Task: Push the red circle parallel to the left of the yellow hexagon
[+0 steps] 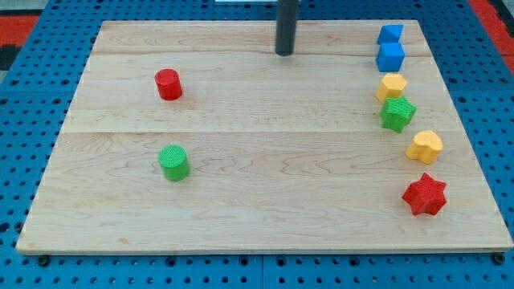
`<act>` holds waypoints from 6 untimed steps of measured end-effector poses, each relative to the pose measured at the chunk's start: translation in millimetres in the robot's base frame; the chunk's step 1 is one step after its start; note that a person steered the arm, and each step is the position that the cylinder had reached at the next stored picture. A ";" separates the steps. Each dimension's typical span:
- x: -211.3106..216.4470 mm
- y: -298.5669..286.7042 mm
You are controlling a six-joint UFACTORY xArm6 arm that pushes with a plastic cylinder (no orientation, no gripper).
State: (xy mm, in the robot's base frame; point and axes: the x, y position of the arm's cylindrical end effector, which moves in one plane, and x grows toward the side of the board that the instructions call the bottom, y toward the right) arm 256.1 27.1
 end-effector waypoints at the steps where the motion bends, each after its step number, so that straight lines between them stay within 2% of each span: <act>1: -11.0 -40.9; 6: -10.5 -238.6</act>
State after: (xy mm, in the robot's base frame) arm 245.6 -211.5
